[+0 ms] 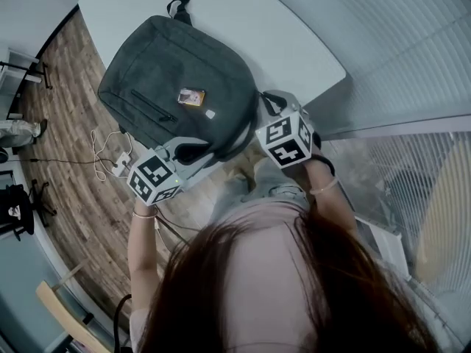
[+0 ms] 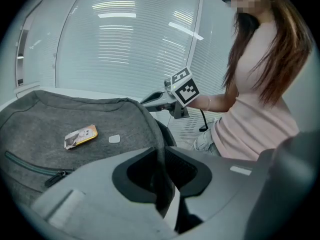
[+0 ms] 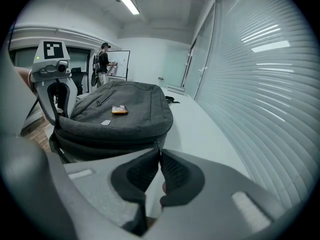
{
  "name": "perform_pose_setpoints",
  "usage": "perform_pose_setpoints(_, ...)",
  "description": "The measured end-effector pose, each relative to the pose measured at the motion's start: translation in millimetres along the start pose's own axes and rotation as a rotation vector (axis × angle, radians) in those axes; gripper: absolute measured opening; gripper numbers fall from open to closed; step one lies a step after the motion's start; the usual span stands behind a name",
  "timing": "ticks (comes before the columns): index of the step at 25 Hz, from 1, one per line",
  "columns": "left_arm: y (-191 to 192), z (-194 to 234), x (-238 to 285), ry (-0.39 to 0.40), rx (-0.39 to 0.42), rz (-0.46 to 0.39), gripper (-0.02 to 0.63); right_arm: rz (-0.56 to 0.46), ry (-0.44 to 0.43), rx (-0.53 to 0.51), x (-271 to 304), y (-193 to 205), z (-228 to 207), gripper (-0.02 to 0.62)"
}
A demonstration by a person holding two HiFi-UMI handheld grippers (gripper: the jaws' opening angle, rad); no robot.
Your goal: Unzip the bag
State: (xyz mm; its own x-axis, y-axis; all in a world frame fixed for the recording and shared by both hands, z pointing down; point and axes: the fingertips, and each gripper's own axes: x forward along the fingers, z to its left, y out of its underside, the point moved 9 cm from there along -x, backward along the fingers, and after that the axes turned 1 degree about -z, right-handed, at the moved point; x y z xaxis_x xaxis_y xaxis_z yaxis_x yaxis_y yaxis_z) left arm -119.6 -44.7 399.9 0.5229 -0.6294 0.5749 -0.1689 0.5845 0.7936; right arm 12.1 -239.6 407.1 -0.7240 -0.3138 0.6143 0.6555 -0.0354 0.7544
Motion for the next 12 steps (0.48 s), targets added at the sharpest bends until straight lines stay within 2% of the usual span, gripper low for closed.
perform_pose_setpoints(12, -1.0, -1.0, -0.6, 0.003, -0.003, -0.003, 0.069, -0.049, -0.053, -0.093, 26.8, -6.8, -26.2, 0.015)
